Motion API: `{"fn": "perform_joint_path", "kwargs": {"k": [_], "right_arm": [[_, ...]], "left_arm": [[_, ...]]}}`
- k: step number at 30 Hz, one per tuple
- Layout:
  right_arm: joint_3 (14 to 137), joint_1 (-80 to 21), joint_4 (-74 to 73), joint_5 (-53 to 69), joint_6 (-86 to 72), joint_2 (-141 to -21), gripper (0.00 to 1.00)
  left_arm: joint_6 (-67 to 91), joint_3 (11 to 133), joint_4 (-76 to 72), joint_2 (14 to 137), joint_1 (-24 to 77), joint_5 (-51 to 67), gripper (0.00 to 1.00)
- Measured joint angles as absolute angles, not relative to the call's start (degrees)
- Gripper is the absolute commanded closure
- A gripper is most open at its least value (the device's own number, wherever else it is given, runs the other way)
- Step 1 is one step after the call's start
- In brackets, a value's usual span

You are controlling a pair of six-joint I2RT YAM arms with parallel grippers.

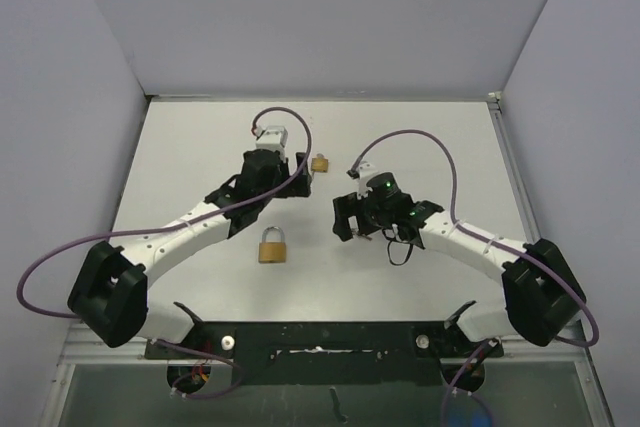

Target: Unlock with the key

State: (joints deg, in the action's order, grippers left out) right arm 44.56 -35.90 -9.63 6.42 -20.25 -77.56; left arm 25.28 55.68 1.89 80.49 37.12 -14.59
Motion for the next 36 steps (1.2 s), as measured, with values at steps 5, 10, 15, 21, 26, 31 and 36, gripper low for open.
{"fn": "perform_joint_path", "kwargs": {"k": [5,10,15,21,26,31,36], "right_arm": [[45.45,-37.54,-13.54,2.81,-19.40,-80.18,0.12],[45.82,-37.43,-14.87,1.78,-19.00,-81.01,0.21],[47.99,-37.43,-15.07,1.69,-18.61,-84.79,0.31],[49.47,-37.43,-15.14,1.74,-18.35,-88.53,0.36],[50.39,-37.43,-15.16,1.72,-18.31,-89.89,0.36],[50.57,-37.43,-15.14,1.69,-18.15,-89.89,0.37],[51.07,-37.43,-15.27,1.65,-17.98,-90.21,0.40]], "left_arm": [[25.52,48.03,4.16,79.20,39.90,-14.96,0.02],[26.76,39.94,3.88,75.40,40.66,-14.17,0.03],[27.86,37.47,2.59,73.17,40.66,-12.95,0.03],[28.03,37.39,0.75,73.12,40.66,-12.10,0.03],[28.10,36.97,0.16,73.08,40.66,-11.68,0.03],[28.10,36.88,0.23,72.44,40.66,-11.70,0.03],[28.10,36.88,0.21,71.46,40.66,-11.73,0.03]]}}
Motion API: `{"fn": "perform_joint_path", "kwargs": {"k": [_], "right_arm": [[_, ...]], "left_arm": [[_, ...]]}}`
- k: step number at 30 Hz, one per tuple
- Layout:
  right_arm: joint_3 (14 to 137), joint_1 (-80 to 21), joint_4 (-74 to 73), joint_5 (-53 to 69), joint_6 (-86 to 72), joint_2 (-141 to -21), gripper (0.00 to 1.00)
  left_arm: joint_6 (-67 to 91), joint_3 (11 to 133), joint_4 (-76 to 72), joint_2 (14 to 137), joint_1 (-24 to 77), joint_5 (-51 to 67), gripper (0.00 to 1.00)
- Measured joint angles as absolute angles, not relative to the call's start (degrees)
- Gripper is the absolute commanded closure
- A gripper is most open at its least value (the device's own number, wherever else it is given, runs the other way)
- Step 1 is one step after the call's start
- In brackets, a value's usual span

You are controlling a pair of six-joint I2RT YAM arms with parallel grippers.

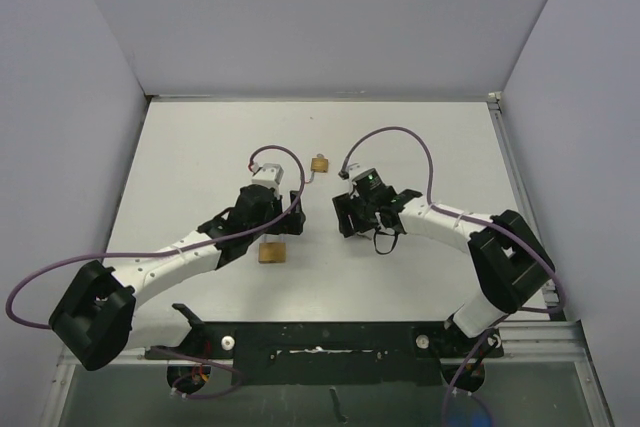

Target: Unlock with the key

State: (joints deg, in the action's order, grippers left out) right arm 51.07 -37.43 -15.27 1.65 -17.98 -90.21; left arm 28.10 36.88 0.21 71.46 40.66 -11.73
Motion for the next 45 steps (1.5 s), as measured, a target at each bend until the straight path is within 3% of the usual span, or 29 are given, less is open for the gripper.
{"fn": "perform_joint_path", "kwargs": {"k": [18,31,45], "right_arm": [[52.01,-33.61,-16.34,2.28,-18.63,-92.40,0.44],[49.32,-27.57,-16.38,6.48,-20.12,-88.62,0.44],[47.77,-26.74,-17.43,7.57,-19.25,-86.21,0.50]], "left_arm": [[28.05,36.88,-1.15,72.40,40.66,-8.99,0.06],[30.85,40.56,-9.52,85.93,41.17,2.13,0.13],[35.73,45.60,-18.44,97.97,44.05,3.70,0.19]]}}
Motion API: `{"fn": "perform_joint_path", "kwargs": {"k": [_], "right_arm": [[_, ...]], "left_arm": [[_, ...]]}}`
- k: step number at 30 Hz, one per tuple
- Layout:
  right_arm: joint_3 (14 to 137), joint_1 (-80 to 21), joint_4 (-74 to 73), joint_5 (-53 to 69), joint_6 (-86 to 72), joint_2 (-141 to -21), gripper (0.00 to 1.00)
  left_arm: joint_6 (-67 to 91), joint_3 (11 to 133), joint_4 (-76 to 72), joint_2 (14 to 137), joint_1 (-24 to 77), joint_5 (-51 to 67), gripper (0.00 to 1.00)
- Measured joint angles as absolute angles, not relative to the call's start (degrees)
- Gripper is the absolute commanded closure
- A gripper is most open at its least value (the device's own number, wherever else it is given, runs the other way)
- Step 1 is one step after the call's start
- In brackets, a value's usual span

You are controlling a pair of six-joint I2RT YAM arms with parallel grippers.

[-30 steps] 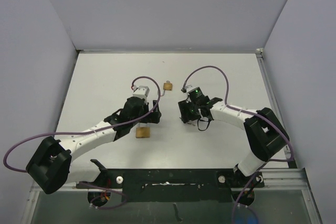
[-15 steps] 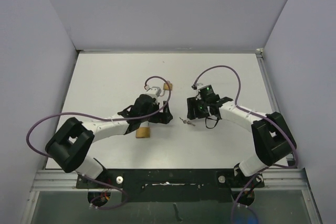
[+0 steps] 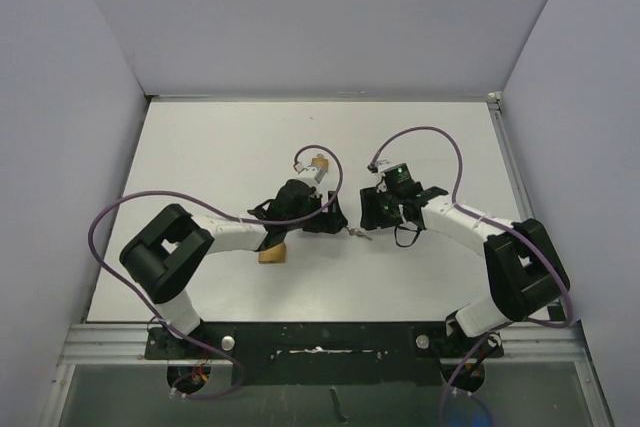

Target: Unlock with the key

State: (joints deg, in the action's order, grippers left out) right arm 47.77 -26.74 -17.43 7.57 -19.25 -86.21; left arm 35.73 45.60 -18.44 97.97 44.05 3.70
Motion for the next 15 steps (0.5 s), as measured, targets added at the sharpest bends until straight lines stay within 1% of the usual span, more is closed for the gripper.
{"fn": "perform_joint_path", "kwargs": {"k": [8,15], "right_arm": [[47.88,-30.72,-17.76,7.42,-16.95,-86.74,0.48],[49.82,-31.57,-18.06,7.07,-16.75,-91.50,0.48]], "left_arm": [[36.73,45.32,-19.46,97.47,45.01,1.48,0.19],[36.80,42.76,-18.79,91.74,45.01,-1.04,0.19]]}}
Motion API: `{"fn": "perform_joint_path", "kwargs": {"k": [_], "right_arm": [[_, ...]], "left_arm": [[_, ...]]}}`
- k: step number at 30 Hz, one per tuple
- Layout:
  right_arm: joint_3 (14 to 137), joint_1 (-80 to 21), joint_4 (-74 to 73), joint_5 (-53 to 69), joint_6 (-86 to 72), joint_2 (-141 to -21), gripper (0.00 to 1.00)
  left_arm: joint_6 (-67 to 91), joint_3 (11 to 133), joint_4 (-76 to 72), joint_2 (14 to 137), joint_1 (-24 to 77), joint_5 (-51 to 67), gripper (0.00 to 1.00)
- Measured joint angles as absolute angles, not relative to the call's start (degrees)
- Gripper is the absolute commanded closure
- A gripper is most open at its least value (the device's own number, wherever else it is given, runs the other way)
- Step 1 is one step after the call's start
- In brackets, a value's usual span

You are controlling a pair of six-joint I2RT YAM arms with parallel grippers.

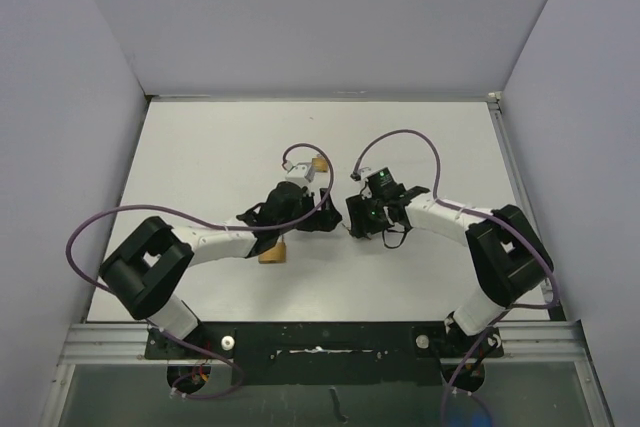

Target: Unlock with the key

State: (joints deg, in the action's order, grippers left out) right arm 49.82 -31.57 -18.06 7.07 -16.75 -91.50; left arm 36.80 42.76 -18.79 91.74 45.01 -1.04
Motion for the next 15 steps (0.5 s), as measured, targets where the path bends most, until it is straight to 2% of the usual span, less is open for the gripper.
{"fn": "perform_joint_path", "kwargs": {"k": [15], "right_arm": [[53.54,-34.70,-18.02,4.36,-16.25,-95.81,0.48]], "left_arm": [[36.60,40.03,-16.86,87.07,44.95,-4.75,0.19]]}}
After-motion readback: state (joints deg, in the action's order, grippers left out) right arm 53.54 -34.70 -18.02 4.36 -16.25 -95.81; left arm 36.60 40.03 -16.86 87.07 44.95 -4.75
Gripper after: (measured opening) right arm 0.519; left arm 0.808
